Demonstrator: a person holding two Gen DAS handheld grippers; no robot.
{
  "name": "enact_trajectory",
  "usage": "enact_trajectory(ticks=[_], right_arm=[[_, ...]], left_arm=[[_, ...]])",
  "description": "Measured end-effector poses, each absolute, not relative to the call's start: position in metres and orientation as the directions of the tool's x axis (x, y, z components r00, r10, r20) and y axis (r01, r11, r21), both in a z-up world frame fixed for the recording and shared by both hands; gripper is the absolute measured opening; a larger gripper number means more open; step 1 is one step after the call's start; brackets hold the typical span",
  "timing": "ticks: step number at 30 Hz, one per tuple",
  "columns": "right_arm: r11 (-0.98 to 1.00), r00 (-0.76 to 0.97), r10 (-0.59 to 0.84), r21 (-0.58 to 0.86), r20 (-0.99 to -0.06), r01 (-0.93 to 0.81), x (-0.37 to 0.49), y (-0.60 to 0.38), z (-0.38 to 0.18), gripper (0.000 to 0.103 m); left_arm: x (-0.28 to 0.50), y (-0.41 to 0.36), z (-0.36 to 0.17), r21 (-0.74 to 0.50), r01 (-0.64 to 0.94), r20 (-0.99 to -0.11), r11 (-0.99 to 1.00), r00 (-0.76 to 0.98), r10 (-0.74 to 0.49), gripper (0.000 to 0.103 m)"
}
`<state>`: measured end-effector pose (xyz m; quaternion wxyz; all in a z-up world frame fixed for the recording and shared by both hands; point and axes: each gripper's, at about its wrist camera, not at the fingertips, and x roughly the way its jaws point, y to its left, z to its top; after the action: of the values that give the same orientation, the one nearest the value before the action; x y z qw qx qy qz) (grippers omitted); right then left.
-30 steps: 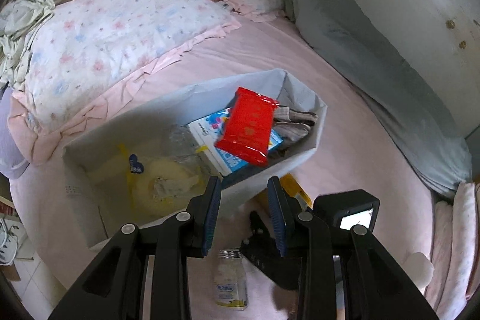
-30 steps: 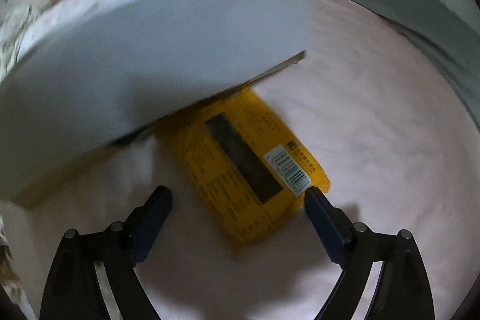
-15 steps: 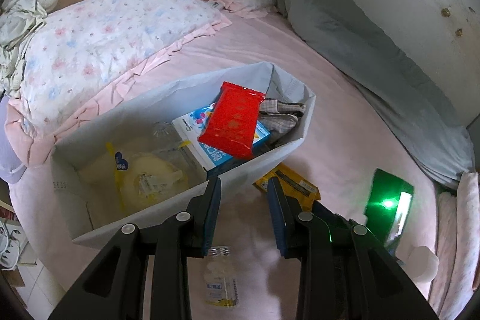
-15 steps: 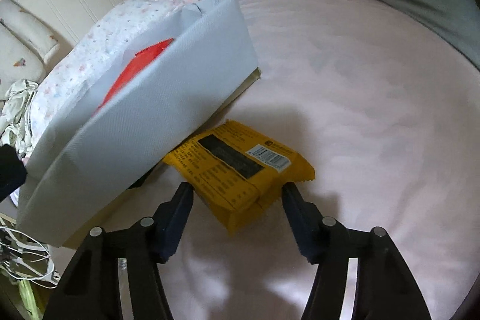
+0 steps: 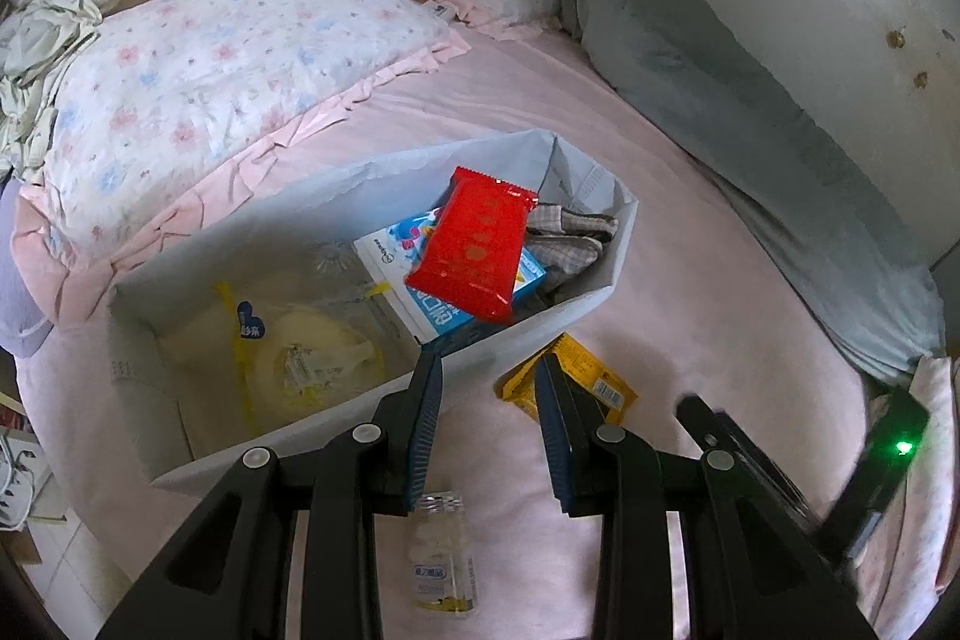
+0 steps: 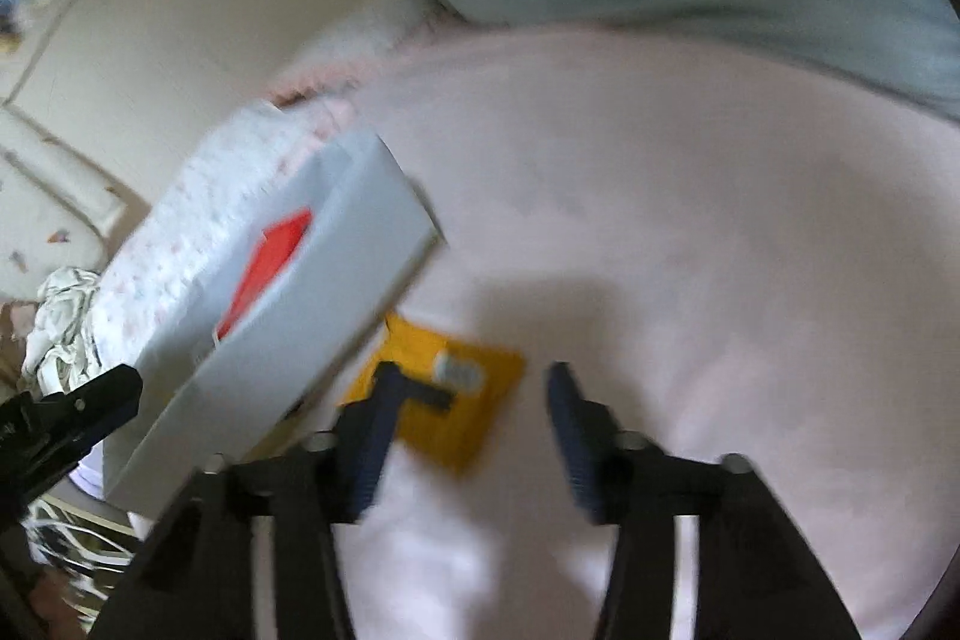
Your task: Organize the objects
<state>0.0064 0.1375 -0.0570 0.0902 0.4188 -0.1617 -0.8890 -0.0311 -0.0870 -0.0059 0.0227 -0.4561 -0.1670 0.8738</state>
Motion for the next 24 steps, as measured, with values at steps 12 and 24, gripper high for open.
enact_trajectory(ticks=[12, 24], right_arm=[[-0.948, -0.443, -0.147, 0.254, -0.884, -0.193, -0.076, 0.088, -0.107, 0.063], [-0.924, -0.282, -0.166, 0.249, -0.945, -0.290, -0.098, 0.059, -0.121, 0.103]], left_arm=[[-0.036, -0.089, -0.010, -0.314, 0.120, -0.801, -0.942, -0.567, 0.194, 0.032], [-0.034, -0.100, -0.010, -0.338, 0.143, -0.798, -0.930, -0.568, 0.203, 0.032]])
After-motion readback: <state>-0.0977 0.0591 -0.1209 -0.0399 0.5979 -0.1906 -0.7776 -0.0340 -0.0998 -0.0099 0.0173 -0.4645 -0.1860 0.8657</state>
